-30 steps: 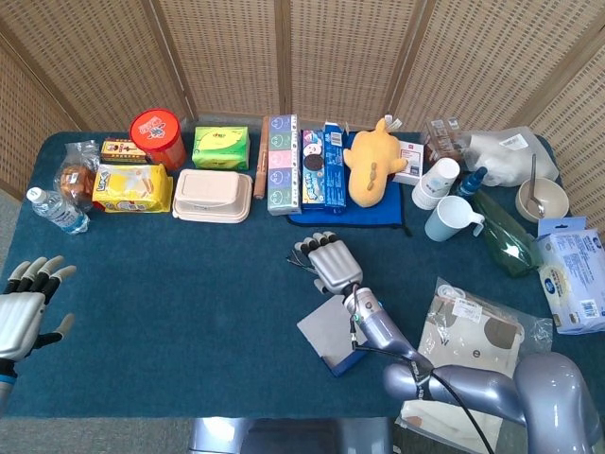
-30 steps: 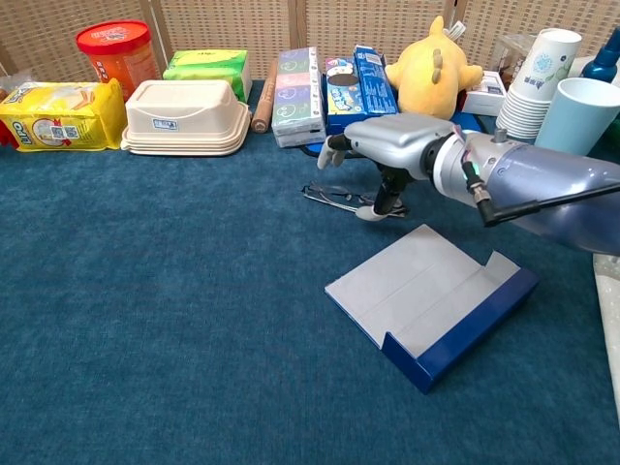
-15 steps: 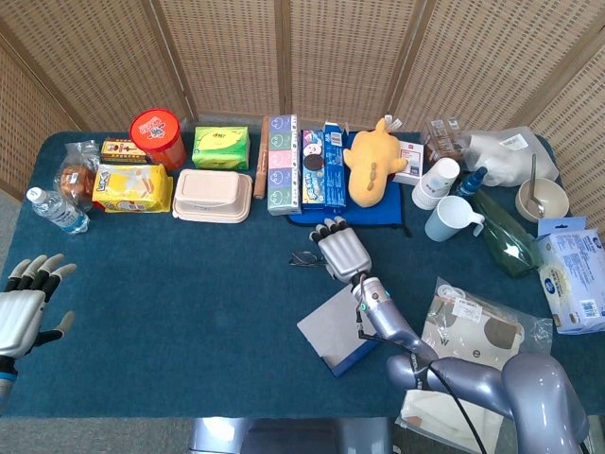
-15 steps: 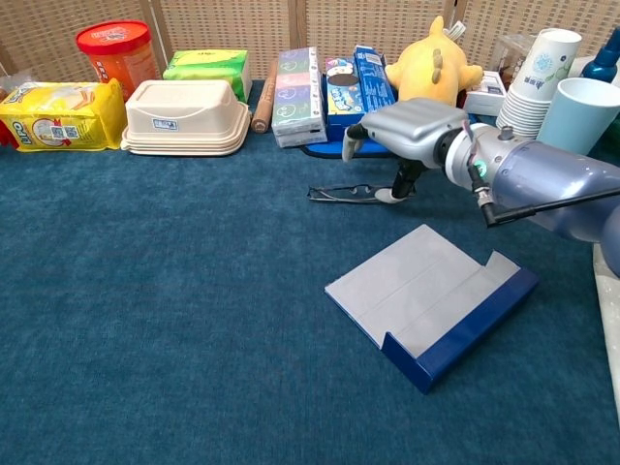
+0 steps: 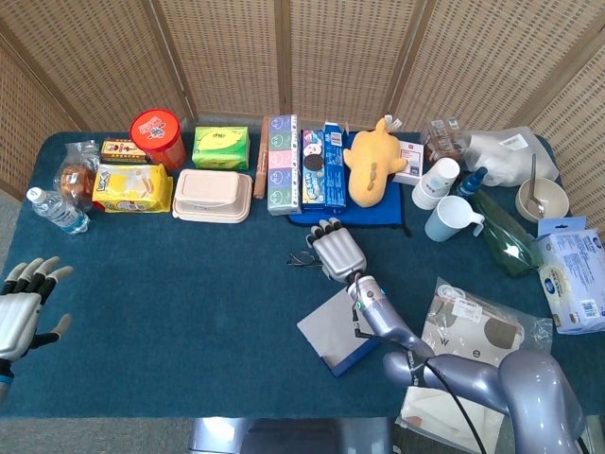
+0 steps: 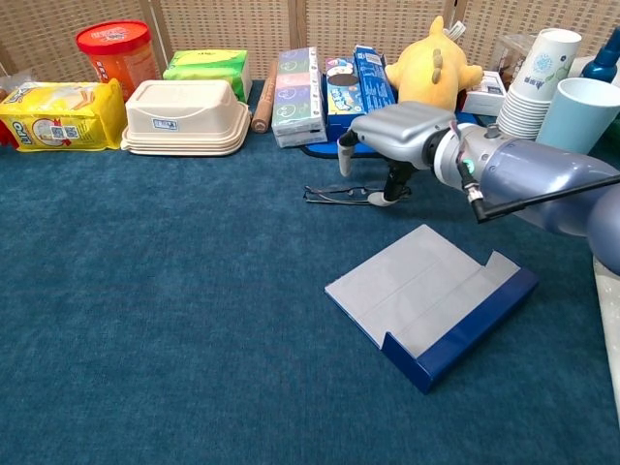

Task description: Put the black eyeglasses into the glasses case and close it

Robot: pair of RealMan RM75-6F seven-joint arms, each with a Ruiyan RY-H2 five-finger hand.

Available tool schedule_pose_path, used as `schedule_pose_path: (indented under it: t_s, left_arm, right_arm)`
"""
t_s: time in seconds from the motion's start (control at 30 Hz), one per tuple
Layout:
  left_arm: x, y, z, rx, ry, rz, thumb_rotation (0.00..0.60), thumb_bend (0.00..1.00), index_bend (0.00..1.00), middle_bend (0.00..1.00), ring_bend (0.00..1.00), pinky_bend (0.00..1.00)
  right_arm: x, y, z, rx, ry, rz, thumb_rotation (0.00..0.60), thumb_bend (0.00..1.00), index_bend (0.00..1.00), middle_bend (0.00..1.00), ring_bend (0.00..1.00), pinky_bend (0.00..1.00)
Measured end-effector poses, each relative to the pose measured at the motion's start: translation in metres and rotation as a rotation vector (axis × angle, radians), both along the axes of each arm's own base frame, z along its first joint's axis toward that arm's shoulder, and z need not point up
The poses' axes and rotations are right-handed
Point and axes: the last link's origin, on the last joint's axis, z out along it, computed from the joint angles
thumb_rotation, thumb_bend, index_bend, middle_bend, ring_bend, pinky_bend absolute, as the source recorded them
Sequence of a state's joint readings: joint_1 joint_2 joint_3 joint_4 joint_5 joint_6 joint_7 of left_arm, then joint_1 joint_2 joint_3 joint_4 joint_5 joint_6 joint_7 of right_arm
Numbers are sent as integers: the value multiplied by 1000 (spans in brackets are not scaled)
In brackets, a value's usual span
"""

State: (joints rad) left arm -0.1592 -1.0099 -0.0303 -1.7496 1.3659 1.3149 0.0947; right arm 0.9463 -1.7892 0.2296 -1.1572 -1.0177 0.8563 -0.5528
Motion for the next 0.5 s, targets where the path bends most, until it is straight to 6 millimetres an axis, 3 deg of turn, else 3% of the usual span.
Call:
schedule_pose_path:
  t_s: [0.3, 0.5]
  left_arm:
    - [-8, -1, 4, 4, -2, 12, 600, 319, 164, 77, 9, 0]
    - [-12, -2, 6, 9, -5, 19, 600, 318, 164, 75, 8, 0]
  right_arm:
    - [6, -4, -8, 1, 2, -22, 600, 302, 372, 251, 168, 207]
    - [11, -9, -11, -3, 0, -29, 600, 312, 445, 272, 193, 231]
